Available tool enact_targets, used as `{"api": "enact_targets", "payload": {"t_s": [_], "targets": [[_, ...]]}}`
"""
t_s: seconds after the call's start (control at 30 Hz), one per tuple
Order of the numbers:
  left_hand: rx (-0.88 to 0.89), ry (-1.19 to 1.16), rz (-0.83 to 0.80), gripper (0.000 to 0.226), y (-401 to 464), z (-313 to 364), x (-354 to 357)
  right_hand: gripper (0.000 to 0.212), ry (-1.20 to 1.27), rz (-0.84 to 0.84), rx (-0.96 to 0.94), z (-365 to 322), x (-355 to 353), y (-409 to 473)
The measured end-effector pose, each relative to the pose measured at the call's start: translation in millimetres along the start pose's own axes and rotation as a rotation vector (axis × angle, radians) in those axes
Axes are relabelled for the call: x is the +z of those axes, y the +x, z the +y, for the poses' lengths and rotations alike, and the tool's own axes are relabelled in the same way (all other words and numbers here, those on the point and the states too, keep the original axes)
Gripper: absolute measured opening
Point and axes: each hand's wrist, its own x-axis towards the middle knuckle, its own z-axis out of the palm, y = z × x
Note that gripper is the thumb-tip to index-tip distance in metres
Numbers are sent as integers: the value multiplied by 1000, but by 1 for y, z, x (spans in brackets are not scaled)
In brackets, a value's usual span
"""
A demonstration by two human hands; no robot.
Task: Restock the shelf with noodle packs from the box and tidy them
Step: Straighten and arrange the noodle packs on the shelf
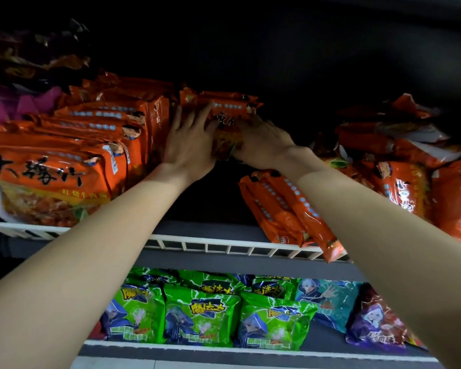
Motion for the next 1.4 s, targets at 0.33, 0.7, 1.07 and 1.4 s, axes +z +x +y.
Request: {"api": "enact_targets", "payload": {"t_s": [0.33, 0.7, 1.07, 1.4], "targets": [[-228, -1016, -171, 76, -17, 73, -60, 34, 61, 467, 255, 63, -40, -158], [-500, -816, -512, 93, -63, 92, -64, 53, 186, 144, 294, 52, -16, -182], [-439, -1066, -472, 64, -83, 100, -81, 40, 470, 95, 253, 46, -17, -172], [-411, -1084, -420, 69, -69, 62, -83, 86, 355, -181, 153, 63, -43, -115]]}}
